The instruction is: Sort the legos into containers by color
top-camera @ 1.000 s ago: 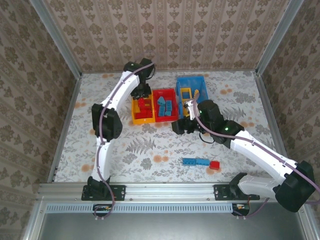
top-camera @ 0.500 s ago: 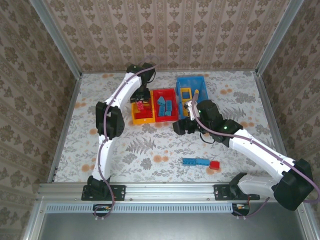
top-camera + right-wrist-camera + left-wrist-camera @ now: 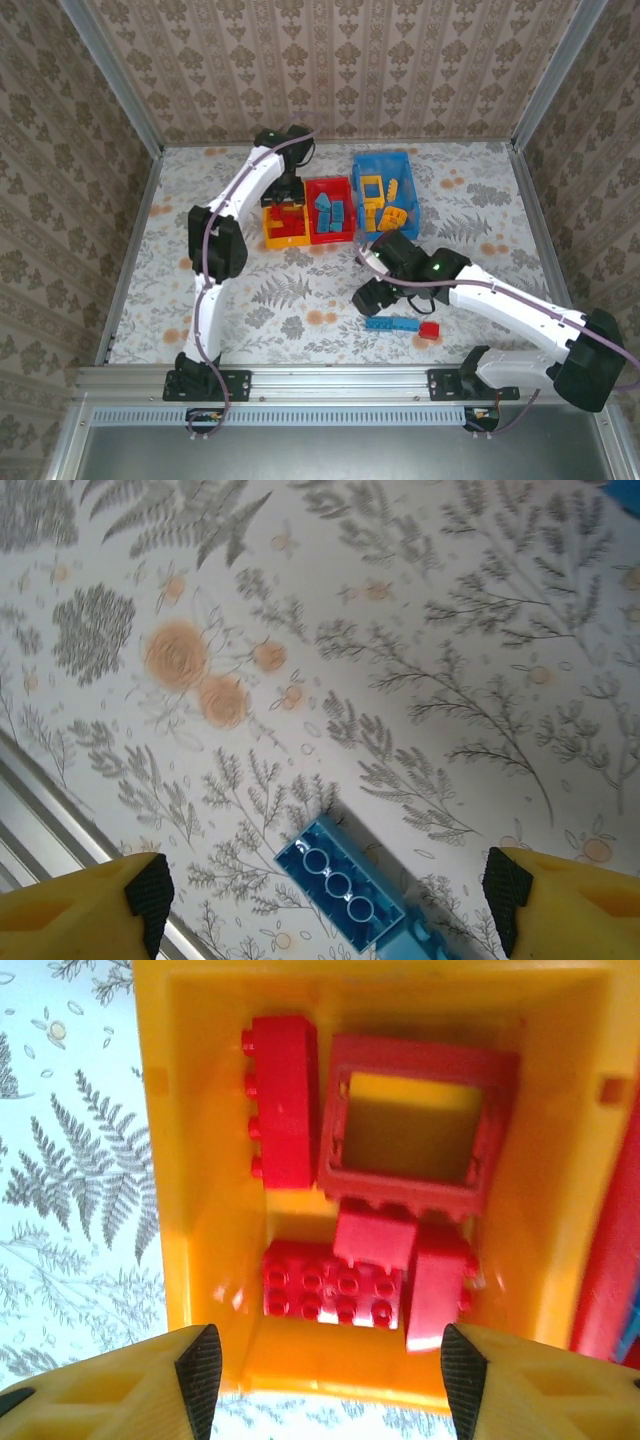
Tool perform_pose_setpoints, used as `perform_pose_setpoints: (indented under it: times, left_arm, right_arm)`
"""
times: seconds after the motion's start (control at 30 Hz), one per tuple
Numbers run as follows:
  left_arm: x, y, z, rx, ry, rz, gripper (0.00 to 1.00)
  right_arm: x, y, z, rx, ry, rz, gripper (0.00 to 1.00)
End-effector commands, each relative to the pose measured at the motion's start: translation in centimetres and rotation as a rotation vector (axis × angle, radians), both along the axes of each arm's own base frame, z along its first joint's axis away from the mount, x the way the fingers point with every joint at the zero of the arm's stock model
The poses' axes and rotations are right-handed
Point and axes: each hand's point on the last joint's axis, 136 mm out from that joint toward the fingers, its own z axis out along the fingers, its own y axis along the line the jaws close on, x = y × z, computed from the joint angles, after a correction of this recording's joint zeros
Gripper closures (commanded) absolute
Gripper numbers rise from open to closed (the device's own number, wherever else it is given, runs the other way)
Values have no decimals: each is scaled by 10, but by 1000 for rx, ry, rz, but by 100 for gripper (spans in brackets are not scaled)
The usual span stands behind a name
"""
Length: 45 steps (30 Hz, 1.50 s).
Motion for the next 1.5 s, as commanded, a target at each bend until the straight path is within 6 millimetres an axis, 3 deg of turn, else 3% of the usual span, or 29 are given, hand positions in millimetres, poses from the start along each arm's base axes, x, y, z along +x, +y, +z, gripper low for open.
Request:
perform_pose_setpoints:
  times: [0.0, 0.1, 0.27, 0.4, 0.5, 0.63, 0.87, 1.07, 1.17, 1.33, 1.47]
  left_arm:
    - [-31, -16, 55, -118, -79, -22, 36]
    - [-59, -11, 68, -190, -111, -4, 36]
    - [-103, 34, 72, -265, -156, 122, 34]
    - [-130, 63, 70, -290, -173, 163, 33]
    - [-142, 68, 67, -296, -167, 159, 33]
    - [-147, 67, 65, -325, -175, 162, 33]
    - [-152, 61, 67, -391, -200, 148, 34]
    - [-160, 63, 67, -409, -194, 148, 34]
    - [-161, 61, 68, -423, -202, 152, 34]
    - [-160, 56, 71, -462, -225, 139, 35]
    - [-161, 52, 70, -477, -228, 136, 36]
  right_arm:
    - [-8, -4, -20, -131, 37, 60, 15]
    - [-7, 0, -31, -206, 52, 119, 15]
    - [1, 11, -36, -328, 12, 322, 14]
    - [-13, -8, -52, -469, 55, 507, 14]
    - [-32, -26, -66, -530, 95, 587, 13]
    - [-39, -40, -80, -576, 120, 582, 13]
    - [-21, -31, -101, -625, 83, 559, 14]
    - [-18, -28, -118, -637, 113, 535, 20]
    - [-18, -25, -122, -627, 116, 535, 31]
    - [-21, -21, -129, -604, 138, 526, 58]
    - [-20, -21, -129, -598, 135, 515, 66]
